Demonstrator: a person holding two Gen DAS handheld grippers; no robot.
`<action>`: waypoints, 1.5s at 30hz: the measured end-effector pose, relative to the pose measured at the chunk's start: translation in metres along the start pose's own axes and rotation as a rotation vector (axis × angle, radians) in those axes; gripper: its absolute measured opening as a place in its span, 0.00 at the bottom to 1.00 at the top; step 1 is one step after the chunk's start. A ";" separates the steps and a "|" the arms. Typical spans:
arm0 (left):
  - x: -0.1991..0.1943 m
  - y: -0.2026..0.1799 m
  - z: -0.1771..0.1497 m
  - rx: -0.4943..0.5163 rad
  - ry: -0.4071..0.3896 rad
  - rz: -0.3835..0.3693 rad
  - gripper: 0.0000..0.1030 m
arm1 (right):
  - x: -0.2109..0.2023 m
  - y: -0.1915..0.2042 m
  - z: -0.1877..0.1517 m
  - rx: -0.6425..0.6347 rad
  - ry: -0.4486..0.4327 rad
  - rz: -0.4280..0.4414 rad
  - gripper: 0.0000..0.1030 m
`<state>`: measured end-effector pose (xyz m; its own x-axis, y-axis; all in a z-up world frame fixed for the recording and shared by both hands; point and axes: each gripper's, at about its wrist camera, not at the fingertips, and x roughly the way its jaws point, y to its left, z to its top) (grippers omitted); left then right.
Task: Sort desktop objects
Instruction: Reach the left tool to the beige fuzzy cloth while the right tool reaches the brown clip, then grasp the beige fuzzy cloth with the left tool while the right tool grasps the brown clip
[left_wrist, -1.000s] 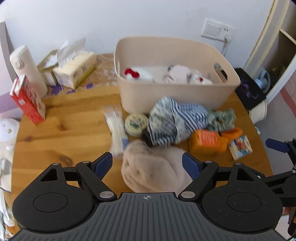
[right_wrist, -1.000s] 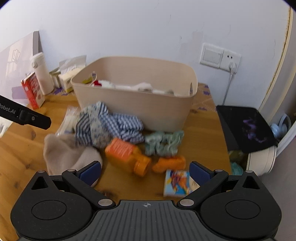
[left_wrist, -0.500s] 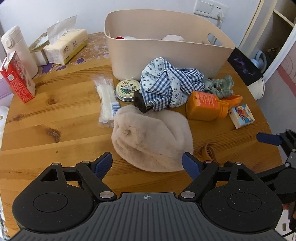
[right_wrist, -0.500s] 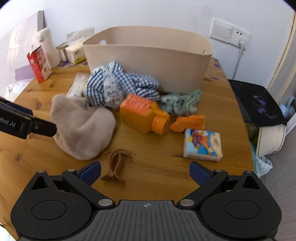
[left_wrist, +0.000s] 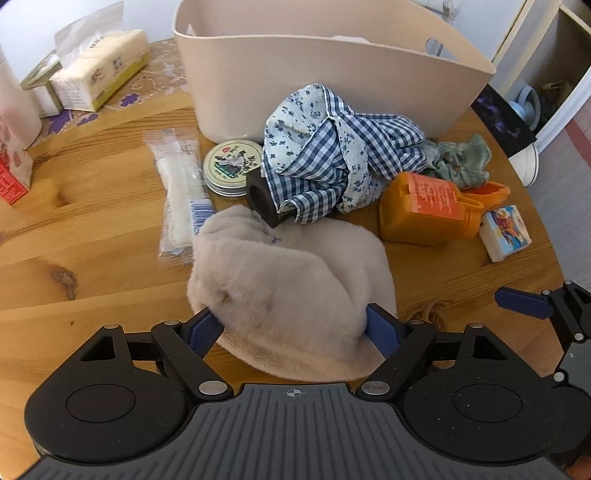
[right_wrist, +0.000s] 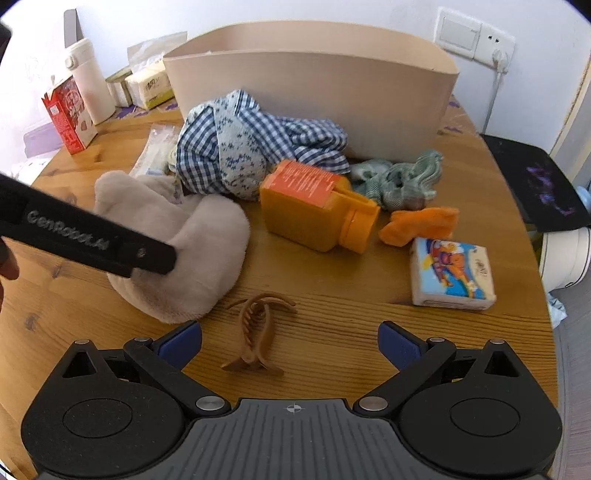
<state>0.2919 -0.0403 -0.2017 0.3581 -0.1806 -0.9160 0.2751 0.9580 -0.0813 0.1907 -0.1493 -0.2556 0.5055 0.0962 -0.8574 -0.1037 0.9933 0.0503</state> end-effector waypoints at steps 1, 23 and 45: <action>0.003 0.000 0.001 0.003 0.002 0.003 0.81 | 0.002 0.001 0.000 -0.001 0.003 -0.003 1.00; 0.017 -0.003 0.011 -0.008 0.000 -0.042 0.33 | 0.012 0.004 0.010 -0.036 -0.024 -0.029 0.32; -0.020 0.004 -0.017 -0.061 -0.019 0.014 0.16 | -0.026 -0.004 -0.013 -0.016 -0.070 -0.003 0.32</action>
<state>0.2708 -0.0291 -0.1907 0.3789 -0.1707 -0.9096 0.2148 0.9722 -0.0929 0.1671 -0.1560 -0.2400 0.5646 0.0979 -0.8195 -0.1151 0.9926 0.0392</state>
